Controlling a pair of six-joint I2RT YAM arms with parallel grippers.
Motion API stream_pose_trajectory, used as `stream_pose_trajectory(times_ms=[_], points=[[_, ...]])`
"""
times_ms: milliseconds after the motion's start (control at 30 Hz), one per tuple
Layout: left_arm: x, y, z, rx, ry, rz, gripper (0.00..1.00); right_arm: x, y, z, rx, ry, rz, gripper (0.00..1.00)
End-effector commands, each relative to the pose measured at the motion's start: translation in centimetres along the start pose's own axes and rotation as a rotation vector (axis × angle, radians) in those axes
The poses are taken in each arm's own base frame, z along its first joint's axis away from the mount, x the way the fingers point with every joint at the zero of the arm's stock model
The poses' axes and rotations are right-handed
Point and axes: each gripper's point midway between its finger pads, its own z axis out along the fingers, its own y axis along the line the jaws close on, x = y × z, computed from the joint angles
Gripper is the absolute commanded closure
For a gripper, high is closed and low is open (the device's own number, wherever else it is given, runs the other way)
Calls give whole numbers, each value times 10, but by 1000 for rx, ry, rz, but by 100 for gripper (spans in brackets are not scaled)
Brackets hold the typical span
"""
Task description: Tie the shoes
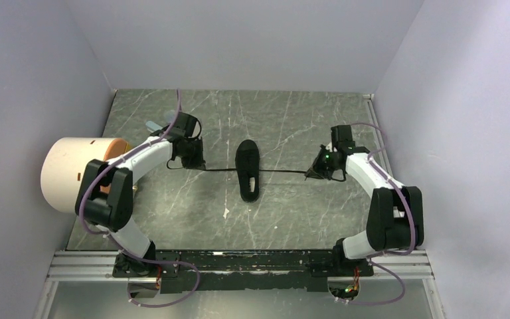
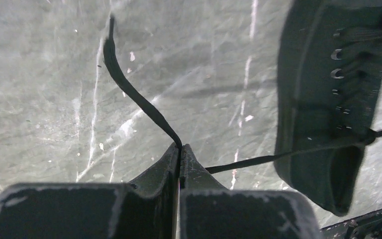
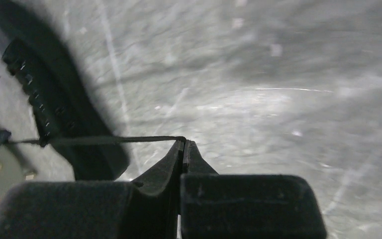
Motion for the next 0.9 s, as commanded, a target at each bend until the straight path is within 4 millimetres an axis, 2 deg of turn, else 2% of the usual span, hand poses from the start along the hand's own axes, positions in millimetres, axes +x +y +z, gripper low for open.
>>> stream_pose_trajectory(times_ms=[0, 133, 233, 333, 400, 500, 533, 633, 700, 767, 867], points=[[15, 7, 17, 25, 89, -55, 95, -26, -45, -10, 119, -177, 116, 100], [18, 21, 22, -14, 97, -54, 95, -44, -62, -8, 159, -261, 206, 100], [30, 34, 28, -51, 131, -61, 95, -48, -67, -3, 156, -306, 242, 100], [37, 44, 34, -80, 159, -58, 95, -42, -67, 8, 117, -299, 255, 100], [38, 45, 36, -78, 168, -42, 95, -39, -59, 12, 52, -293, 223, 100], [33, 36, 36, -18, 156, 9, 95, -39, -31, 8, -107, -282, 113, 100], [32, 33, 34, 0, 154, 23, 91, -38, -20, 6, -165, -271, 70, 100], [24, 25, 27, 33, 125, 99, 59, -33, 3, 2, -281, -219, -21, 100], [17, 23, 18, 26, 80, 151, 35, -23, 10, 6, -320, -136, -45, 100], [9, 16, 9, 46, 35, 202, 28, -11, 12, 15, -335, -58, -70, 100], [-3, -7, -3, 138, -39, 279, 26, 14, 25, 28, -338, 31, -137, 100]])
